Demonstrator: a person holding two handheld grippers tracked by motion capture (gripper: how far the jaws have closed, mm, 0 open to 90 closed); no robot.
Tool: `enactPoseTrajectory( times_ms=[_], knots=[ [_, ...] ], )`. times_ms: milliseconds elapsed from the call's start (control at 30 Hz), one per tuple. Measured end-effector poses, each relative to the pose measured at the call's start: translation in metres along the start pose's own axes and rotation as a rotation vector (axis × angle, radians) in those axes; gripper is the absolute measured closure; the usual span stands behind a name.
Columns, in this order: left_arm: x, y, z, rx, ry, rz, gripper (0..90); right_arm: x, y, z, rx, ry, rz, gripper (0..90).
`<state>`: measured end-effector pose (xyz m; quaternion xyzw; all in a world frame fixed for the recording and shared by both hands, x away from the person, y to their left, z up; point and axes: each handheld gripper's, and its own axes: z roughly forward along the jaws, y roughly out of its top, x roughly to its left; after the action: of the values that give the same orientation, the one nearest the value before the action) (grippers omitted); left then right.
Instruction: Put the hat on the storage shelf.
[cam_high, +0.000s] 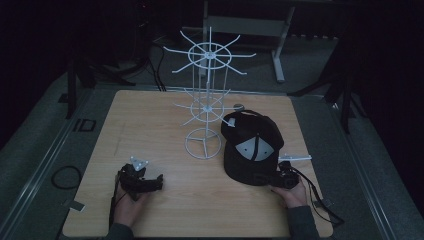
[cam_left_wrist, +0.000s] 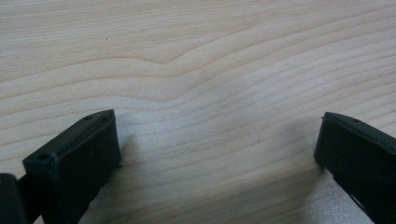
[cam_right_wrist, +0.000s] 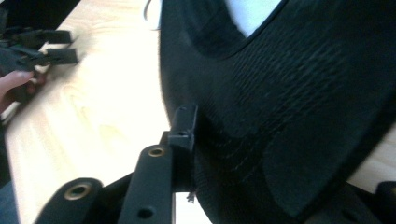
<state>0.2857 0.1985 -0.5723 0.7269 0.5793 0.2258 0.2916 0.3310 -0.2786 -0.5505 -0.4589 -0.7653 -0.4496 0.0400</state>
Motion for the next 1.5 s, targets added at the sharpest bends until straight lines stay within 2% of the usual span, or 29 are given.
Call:
enactPoseTrajectory(
  times_ms=[100,300,467,733,900,1033,1200,1500],
  knots=[
    [0.0,0.0,0.0,0.0,0.0,0.0,0.2,0.004,-0.001,0.004,0.007,0.033,-0.012,75.0],
    [0.0,0.0,0.0,0.0,0.0,-0.001,0.2,0.014,0.002,0.005,-0.025,0.082,-0.03,80.0],
    [0.0,0.0,0.0,0.0,0.0,0.0,0.2,0.02,0.004,0.005,-0.05,0.057,-0.047,80.7],
    [0.0,0.0,0.0,0.0,0.0,-0.001,0.2,0.025,0.005,0.004,-0.09,0.035,-0.021,84.5],
    [0.0,0.0,0.0,0.0,0.0,0.0,0.2,0.027,0.005,0.003,-0.115,0.036,-0.016,86.3],
    [0.0,0.0,0.0,0.0,0.0,0.0,0.2,0.028,0.006,0.003,-0.119,0.019,-0.009,86.3],
    [0.0,0.0,0.0,0.0,0.0,0.0,0.2,0.028,0.007,-0.001,-0.149,0.006,-0.003,86.4],
    [0.0,0.0,0.0,-0.003,0.0,-0.002,0.2,0.028,0.009,-0.006,-0.176,-0.042,-0.007,86.4]
  ],
)
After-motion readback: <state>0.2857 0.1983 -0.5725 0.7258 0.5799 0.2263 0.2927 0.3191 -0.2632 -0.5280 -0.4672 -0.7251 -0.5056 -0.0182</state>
